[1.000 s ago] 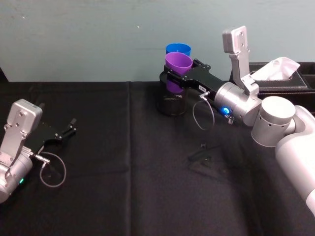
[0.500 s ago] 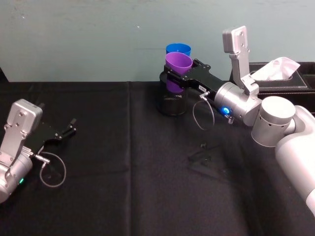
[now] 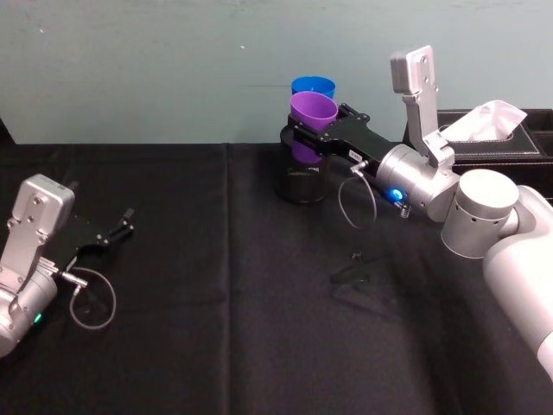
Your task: Pick up one cup with a gripper and tap it against the other cup.
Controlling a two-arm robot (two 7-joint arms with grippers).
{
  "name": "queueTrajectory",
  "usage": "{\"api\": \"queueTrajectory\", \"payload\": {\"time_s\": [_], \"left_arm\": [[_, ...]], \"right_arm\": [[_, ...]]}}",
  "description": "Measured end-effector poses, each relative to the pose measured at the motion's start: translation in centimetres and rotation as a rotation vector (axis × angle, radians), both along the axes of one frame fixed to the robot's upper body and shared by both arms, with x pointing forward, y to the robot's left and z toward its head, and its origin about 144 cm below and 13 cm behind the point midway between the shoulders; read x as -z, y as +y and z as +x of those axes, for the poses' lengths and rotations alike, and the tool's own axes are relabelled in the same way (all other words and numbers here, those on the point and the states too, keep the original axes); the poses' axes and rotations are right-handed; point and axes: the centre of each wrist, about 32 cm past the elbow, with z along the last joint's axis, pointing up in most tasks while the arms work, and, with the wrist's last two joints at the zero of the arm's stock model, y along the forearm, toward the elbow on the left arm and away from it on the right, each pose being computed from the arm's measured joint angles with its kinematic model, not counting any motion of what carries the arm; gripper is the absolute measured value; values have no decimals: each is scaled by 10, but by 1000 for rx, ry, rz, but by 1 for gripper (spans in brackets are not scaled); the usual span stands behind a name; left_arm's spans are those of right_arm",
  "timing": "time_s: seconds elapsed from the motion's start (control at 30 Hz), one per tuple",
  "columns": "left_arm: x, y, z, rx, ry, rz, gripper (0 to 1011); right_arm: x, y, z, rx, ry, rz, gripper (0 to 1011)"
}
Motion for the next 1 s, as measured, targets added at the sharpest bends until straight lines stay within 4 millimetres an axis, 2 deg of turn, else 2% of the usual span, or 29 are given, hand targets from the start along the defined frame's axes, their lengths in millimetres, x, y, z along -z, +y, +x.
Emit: {"api": "queueTrajectory", "payload": {"time_s": [1.0], "left_arm": [[0,0,0,0,0,0,1000]], "right_arm": [[0,0,0,0,0,0,730]]}}
